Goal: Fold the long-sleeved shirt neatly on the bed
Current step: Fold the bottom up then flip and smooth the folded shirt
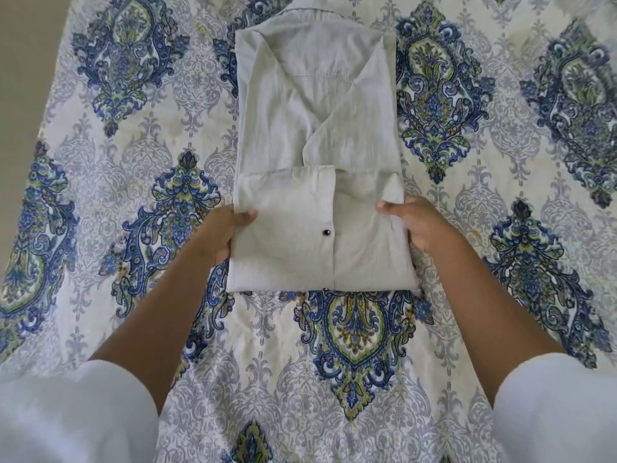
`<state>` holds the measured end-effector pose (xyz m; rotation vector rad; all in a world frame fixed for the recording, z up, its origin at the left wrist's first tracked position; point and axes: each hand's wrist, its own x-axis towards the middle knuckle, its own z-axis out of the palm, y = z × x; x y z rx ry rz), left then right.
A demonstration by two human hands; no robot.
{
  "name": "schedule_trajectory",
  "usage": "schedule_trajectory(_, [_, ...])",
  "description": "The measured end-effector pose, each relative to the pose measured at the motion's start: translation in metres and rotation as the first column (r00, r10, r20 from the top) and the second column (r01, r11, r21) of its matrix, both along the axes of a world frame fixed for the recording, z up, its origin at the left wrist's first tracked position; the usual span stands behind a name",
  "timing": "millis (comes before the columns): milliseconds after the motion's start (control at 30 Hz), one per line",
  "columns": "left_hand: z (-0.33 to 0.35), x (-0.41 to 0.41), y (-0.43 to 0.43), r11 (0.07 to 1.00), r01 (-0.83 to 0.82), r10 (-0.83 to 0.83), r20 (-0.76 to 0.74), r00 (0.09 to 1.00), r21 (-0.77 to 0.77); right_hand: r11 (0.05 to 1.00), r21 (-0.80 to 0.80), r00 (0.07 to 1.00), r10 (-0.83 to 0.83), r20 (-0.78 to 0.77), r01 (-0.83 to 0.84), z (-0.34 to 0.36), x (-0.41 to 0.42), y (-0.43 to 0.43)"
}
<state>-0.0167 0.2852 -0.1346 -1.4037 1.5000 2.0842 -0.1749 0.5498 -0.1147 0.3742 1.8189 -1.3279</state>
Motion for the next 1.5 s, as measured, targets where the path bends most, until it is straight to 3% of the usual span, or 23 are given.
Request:
schedule_trajectory(100, [0.002,-0.01,-0.003,0.999,0.006,-0.006,0.006,1.0,-0.051,0.997,0.056,0.996,0.052,-0.067,-0.049,-0.001,-0.006,-0.009])
schedule_trajectory(233, [0.0,-0.026,-0.011,0.977,-0.129,0.13,-0.007,0.991,-0.172,0.999,0.027,0.992,0.03,-0.124,-0.027,0.0,-0.019,-0.02])
schedule_trajectory(300, [-0.002,-0.029,-0.01,0.974,-0.052,0.057,0.015,0.998,-0.221,0.993,0.101,0.99,0.065,-0.129,-0.052,-0.003,-0.02,-0.023])
schedule_trajectory(367, [0.002,-0.031,-0.007,0.978,0.002,-0.005,-0.016,1.0,-0.207,0.989,0.139,0.994,0.062,-0.086,-0.05,-0.004,-0.02,-0.02])
schedule_trajectory(433, [0.007,-0.035,-0.008,0.984,-0.051,0.04,-0.073,0.997,-0.168,0.993,0.115,0.998,0.012,-0.067,-0.004,-0.001,-0.022,-0.016])
schedule_trajectory(533, [0.011,-0.043,-0.01,0.979,-0.135,0.118,-0.113,0.986,-0.151,0.993,0.01,0.989,-0.115,-0.089,0.116,0.004,-0.027,-0.012])
schedule_trajectory(600, [0.008,-0.047,-0.009,0.973,-0.121,0.104,-0.096,0.99,-0.194,0.993,0.044,0.984,-0.101,-0.148,0.108,-0.001,-0.03,-0.018])
schedule_trajectory(700, [0.007,-0.056,-0.001,0.899,-0.022,0.037,0.025,0.999,-0.437,0.948,0.319,0.94,0.09,-0.33,0.021,-0.006,-0.027,-0.031])
schedule_trajectory(767, [0.011,-0.06,0.007,0.725,0.107,0.007,0.164,0.986,-0.68,0.9,0.434,0.87,0.18,-0.459,0.043,-0.006,-0.021,-0.035])
schedule_trajectory(833, [0.018,-0.064,0.02,0.596,0.164,0.052,0.242,0.969,-0.786,0.91,0.401,0.833,0.142,-0.535,0.103,-0.005,-0.014,-0.034])
schedule_trajectory(933, [0.019,-0.068,0.033,0.513,0.212,0.042,0.271,0.962,-0.832,0.936,0.293,0.837,-0.003,-0.547,0.194,-0.011,-0.008,-0.03])
schedule_trajectory(1067, [0.011,-0.07,0.021,0.597,0.132,0.076,0.219,0.973,-0.791,0.945,0.178,0.869,-0.165,-0.467,0.275,-0.01,-0.018,-0.028])
schedule_trajectory(1233, [-0.003,-0.062,-0.003,0.664,0.067,0.133,0.206,0.969,-0.745,0.927,0.259,0.92,-0.17,-0.353,0.271,-0.011,-0.032,-0.022])
schedule_trajectory(1400, [-0.003,-0.061,0.006,0.634,0.095,0.048,0.162,0.986,-0.767,0.952,0.192,0.92,-0.157,-0.359,0.237,-0.004,-0.035,-0.029])
schedule_trajectory(1500, [-0.004,-0.064,0.012,0.522,0.168,-0.072,0.153,0.986,-0.836,0.966,0.167,0.917,-0.119,-0.382,0.195,-0.005,-0.037,-0.033])
